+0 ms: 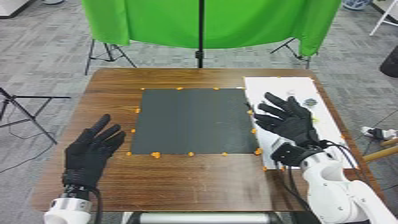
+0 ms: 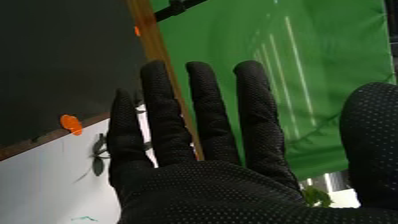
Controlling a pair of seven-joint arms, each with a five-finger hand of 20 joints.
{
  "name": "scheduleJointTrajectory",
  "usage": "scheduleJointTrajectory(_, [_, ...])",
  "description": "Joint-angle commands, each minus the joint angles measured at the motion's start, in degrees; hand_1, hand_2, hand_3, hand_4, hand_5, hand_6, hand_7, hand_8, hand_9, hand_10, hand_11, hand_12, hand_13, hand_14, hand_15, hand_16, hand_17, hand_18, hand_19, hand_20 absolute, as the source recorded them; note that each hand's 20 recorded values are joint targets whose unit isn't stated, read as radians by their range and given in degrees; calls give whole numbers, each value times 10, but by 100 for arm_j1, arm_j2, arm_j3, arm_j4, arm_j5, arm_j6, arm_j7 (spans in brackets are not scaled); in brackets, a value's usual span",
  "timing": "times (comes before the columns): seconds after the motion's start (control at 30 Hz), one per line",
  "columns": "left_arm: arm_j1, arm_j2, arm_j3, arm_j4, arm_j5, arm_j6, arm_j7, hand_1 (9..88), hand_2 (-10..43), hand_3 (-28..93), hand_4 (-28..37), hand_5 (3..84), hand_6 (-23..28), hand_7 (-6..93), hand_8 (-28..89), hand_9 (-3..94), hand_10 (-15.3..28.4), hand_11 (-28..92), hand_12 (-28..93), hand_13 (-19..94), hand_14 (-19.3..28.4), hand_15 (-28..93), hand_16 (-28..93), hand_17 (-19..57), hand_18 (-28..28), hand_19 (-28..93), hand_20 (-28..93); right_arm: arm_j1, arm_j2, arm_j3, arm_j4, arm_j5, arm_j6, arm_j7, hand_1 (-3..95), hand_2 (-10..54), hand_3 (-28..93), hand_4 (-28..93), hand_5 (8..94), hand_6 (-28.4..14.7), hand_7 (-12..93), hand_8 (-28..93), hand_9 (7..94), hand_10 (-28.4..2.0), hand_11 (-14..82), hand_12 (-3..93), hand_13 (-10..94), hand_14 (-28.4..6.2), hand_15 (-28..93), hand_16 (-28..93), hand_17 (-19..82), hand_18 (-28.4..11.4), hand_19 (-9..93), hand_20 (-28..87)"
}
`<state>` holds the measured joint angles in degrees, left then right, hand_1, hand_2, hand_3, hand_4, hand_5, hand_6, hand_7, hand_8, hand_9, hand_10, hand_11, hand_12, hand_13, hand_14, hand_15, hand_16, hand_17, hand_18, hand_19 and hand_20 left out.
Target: Arrange flowers
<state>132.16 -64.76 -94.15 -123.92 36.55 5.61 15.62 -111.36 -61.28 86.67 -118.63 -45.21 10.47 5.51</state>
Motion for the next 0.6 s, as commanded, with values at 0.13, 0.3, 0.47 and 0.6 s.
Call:
scheduleJointTrajectory(0.13, [102,45,50,26,-36,47,127,213,52,794,-283,379,86,98,-91,344,202,213,105,225,283,481,-83,-109,267,538,33,75,37,-35,-11,-45,-72,-18,137,64,748,-283,456,28,142,-131,445,-139,121,126,352,-184,248,171,1,-230,459,146])
scheduleJointTrajectory(0.3, [98,101,60,16,-61,82,201,214,53,793,-283,379,85,99,-91,343,203,213,105,225,283,481,-83,-109,267,539,33,108,172,-20,-81,-65,59,-143,135,65,752,-283,453,22,142,-131,449,-140,125,127,354,-184,250,171,4,-237,463,147])
scheduleJointTrajectory(0.47, [117,92,-8,-13,-37,75,238,215,53,793,-283,378,86,98,-91,344,203,214,105,225,283,481,-83,-109,267,538,34,-71,473,23,-352,-344,665,-309,138,60,766,-283,452,11,144,-130,457,-144,133,129,366,-183,266,171,14,-241,476,151])
scheduleJointTrajectory(0.6, [159,175,-3,-35,-80,105,333,214,53,793,-283,379,86,98,-91,344,204,213,105,225,283,481,-84,-109,267,539,34,-316,859,50,-569,-493,1515,-524,141,55,778,-283,466,-8,154,-133,489,-159,158,130,410,-178,307,165,64,-266,521,164])
